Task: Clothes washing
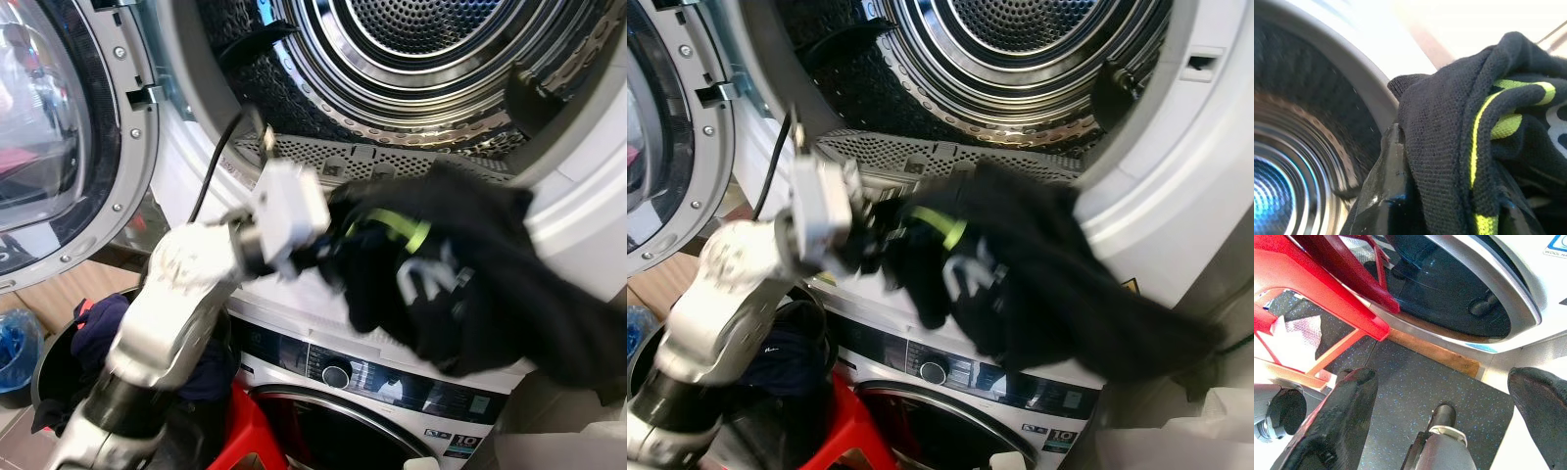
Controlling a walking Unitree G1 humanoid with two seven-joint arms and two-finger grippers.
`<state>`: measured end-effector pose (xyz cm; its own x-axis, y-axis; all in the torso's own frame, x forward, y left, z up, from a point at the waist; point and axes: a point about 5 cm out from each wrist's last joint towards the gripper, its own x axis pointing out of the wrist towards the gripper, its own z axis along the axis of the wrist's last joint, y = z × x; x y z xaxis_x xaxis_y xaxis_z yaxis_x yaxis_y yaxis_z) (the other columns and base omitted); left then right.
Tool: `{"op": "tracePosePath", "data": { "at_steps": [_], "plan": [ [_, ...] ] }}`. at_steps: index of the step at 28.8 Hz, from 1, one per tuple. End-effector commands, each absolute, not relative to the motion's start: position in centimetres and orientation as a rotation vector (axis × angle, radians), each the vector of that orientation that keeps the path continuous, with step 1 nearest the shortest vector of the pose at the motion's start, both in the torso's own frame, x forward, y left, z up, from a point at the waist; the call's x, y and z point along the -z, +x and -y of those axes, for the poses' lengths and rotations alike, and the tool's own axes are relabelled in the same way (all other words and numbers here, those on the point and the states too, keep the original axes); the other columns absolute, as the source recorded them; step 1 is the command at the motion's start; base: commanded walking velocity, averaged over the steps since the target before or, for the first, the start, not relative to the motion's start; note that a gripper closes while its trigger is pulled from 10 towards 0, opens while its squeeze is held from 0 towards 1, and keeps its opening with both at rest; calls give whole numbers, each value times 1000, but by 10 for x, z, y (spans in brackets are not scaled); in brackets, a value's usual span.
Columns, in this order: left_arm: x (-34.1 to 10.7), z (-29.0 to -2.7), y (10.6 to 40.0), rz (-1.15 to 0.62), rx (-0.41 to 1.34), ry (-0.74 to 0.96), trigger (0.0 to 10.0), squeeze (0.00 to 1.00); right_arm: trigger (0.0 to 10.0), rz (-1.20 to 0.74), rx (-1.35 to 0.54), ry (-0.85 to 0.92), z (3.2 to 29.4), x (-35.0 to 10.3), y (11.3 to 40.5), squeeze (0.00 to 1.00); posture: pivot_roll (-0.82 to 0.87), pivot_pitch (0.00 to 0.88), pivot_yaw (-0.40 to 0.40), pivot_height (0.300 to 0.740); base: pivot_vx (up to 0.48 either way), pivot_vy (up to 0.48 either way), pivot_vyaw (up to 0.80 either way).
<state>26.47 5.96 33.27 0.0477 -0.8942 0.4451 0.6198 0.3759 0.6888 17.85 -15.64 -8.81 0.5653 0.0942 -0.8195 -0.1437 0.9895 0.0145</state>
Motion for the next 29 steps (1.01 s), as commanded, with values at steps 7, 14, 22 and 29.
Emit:
{"op": "tracePosePath", "data": {
  "at_steps": [7, 14, 22, 29],
  "plan": [
    [-394, -79, 292, 1205, 952, 386, 0, 0, 10000, -956, -137, -50, 153, 88, 180, 0, 74, 0, 56, 740, 0, 0, 0],
    [-418, -84, 313, 1295, 770, 307, 0, 0, 10000, -954, -133, -42, 152, 87, 180, 0, 67, 0, 60, 740, 0, 0, 0],
    [-433, -100, 340, 1246, 607, 239, 0, 0, 10000, -957, -123, -37, 153, 88, 179, 0, 48, 0, 68, 740, 0, 0, 0],
    [-434, -111, 373, 1049, 454, 126, 0, 0, 10000, -961, -118, -34, 154, 89, 177, 0, 34, 0, 73, 740, 0, 0, 0]
  ]
}}
